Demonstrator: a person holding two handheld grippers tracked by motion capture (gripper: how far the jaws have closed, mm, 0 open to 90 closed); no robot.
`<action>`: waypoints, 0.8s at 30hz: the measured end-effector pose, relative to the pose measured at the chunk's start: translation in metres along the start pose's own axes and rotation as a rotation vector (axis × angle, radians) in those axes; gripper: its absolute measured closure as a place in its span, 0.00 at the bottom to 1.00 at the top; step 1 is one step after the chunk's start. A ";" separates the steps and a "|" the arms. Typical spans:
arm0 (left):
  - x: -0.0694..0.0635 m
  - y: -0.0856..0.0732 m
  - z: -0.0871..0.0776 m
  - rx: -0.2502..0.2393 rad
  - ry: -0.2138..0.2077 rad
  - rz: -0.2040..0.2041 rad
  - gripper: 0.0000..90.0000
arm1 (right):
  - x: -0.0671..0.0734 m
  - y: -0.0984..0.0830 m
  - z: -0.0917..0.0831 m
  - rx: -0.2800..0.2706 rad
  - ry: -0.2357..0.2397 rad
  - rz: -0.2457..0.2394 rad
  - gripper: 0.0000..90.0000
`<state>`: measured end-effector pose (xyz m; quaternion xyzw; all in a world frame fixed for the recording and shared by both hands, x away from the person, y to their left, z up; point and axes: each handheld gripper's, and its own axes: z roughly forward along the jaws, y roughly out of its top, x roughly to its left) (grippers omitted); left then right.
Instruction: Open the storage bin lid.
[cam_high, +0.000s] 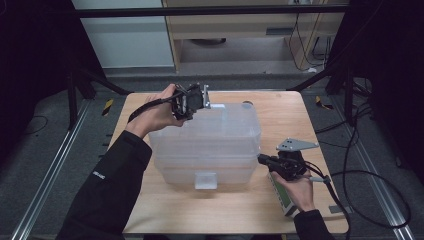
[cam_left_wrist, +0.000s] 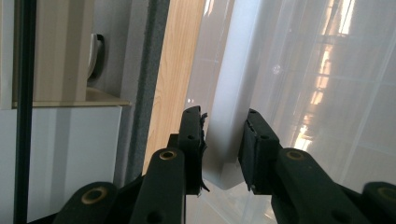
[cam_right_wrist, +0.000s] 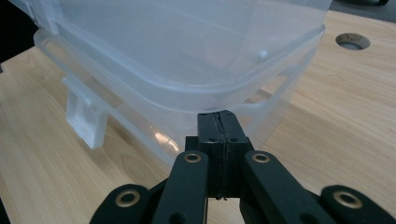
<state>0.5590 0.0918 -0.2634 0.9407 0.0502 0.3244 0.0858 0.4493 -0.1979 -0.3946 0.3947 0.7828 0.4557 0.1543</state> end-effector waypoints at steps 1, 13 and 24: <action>0.000 0.000 0.000 -0.003 0.002 -0.002 0.79 | 0.000 0.000 0.000 0.000 0.000 0.000 1.00; 0.001 -0.005 -0.008 -0.045 0.008 -0.024 0.66 | 0.000 -0.001 -0.001 -0.017 -0.002 -0.004 1.00; 0.000 -0.028 -0.033 -0.082 0.029 -0.069 0.59 | 0.000 0.000 -0.001 -0.014 -0.003 -0.010 1.00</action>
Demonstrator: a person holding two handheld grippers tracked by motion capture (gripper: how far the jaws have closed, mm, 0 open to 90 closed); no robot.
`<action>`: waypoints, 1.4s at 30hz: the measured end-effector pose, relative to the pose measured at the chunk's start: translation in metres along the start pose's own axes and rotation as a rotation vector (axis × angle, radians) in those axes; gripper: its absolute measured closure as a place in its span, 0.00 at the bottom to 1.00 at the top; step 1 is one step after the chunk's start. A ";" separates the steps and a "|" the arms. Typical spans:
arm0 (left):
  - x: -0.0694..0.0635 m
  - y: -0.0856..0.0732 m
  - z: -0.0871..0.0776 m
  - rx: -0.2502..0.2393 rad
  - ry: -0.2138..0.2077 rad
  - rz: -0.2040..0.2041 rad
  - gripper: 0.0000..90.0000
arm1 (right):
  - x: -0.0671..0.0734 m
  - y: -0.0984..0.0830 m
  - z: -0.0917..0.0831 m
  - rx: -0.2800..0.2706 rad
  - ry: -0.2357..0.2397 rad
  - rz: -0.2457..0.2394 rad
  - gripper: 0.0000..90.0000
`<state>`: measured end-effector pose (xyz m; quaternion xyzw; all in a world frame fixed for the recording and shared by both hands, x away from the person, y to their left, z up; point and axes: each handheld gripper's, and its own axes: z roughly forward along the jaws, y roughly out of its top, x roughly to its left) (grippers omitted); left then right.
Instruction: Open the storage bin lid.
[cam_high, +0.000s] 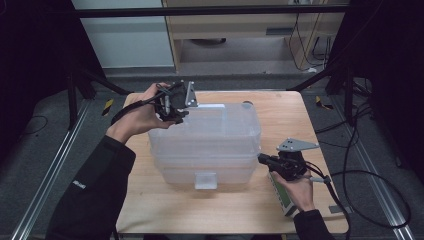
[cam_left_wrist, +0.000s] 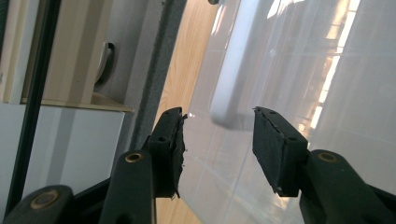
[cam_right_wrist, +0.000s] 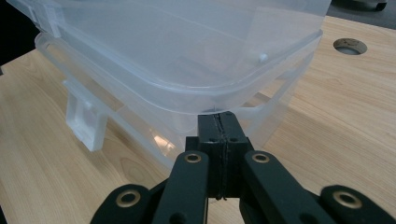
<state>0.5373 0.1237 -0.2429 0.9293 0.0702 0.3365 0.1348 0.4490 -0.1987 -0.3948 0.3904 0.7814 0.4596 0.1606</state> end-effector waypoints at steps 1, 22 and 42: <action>0.000 -0.003 -0.004 -0.007 0.002 -0.015 0.59 | 0.000 0.000 0.000 0.000 0.000 0.000 1.00; -0.016 -0.061 -0.018 -0.059 0.046 -0.239 0.70 | 0.000 0.001 0.001 0.007 -0.002 -0.003 1.00; -0.038 -0.127 -0.014 -0.238 0.218 -0.669 0.79 | 0.000 0.001 0.001 0.009 0.004 -0.004 1.00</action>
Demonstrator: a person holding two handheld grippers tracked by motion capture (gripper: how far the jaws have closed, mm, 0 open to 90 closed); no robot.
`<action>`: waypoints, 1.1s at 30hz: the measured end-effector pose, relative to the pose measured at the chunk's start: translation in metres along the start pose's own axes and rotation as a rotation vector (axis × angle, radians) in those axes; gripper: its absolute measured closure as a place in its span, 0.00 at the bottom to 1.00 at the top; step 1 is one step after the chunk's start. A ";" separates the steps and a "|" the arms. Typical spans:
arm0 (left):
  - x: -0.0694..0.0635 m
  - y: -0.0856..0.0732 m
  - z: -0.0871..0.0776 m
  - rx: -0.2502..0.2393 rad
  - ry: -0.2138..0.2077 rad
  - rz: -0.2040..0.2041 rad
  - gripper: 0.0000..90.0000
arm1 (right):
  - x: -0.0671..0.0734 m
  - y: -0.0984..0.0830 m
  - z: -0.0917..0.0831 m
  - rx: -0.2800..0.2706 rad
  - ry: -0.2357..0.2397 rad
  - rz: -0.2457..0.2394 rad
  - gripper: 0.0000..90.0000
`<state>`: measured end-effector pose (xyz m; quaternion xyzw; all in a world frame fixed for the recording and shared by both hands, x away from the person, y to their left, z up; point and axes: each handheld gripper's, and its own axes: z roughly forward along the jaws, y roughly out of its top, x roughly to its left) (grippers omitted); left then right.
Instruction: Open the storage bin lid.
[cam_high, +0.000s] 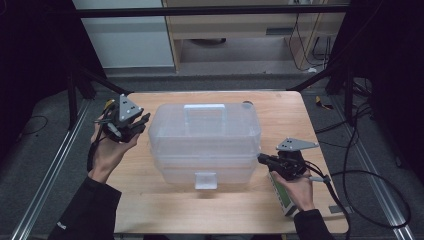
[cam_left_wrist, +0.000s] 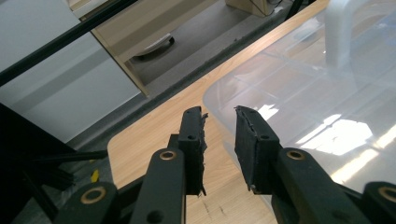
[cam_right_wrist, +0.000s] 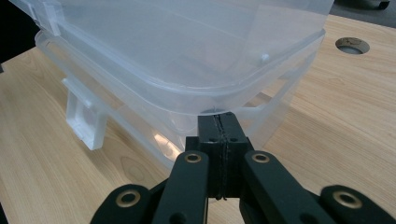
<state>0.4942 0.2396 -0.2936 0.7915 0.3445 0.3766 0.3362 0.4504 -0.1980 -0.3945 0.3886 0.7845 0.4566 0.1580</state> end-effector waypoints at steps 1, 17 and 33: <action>0.001 -0.005 -0.001 -0.003 0.007 -0.005 0.79 | 0.000 0.000 0.000 0.000 0.001 0.000 1.00; 0.002 -0.077 -0.004 -0.060 0.009 -0.214 0.82 | -0.001 0.001 0.000 -0.009 0.000 -0.005 1.00; -0.028 -0.098 0.008 0.011 -0.093 -0.196 0.95 | -0.001 0.004 -0.001 -0.022 -0.004 -0.005 1.00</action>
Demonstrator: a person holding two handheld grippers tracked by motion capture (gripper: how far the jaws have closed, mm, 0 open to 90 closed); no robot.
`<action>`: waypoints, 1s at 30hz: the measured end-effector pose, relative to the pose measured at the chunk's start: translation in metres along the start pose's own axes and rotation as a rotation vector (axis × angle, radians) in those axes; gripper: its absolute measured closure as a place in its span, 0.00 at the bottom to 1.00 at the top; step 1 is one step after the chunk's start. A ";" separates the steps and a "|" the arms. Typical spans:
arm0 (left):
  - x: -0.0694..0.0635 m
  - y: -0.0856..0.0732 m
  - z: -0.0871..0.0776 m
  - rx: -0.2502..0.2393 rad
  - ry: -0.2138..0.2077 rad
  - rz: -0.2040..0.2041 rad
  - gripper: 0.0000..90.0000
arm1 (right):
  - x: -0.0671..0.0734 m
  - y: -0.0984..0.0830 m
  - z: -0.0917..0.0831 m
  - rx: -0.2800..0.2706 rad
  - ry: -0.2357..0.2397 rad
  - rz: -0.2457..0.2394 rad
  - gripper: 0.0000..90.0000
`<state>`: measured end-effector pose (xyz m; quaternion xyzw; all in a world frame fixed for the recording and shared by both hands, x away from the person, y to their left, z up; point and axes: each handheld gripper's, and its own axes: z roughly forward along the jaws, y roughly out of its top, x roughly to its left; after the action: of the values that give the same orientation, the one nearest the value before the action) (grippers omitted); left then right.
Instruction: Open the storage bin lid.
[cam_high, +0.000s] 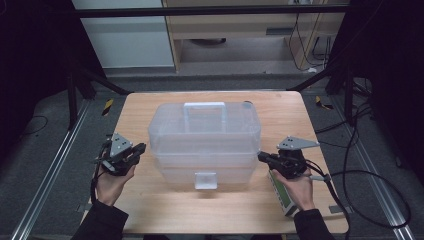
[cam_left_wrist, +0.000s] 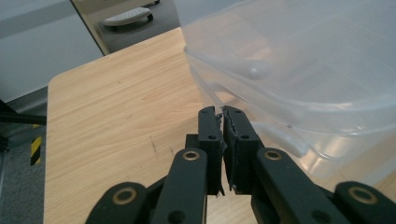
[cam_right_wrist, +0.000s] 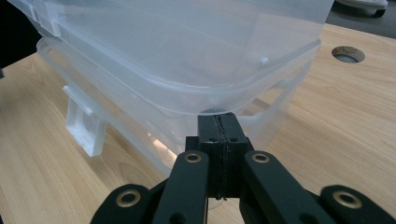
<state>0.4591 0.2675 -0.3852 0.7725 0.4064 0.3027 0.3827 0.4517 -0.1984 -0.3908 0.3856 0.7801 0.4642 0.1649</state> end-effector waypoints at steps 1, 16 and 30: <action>-0.002 -0.001 0.000 0.002 -0.009 -0.001 0.96 | 0.000 0.000 0.000 -0.002 -0.001 -0.004 1.00; -0.017 -0.002 0.003 -0.011 -0.065 0.021 0.97 | -0.001 0.002 -0.001 -0.012 0.006 0.005 1.00; -0.019 0.005 0.001 -0.036 -0.055 0.020 0.97 | -0.002 0.009 -0.003 -0.031 -0.005 0.004 1.00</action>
<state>0.4530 0.2492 -0.3847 0.7773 0.3826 0.2926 0.4047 0.4552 -0.1987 -0.3817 0.3859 0.7717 0.4754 0.1718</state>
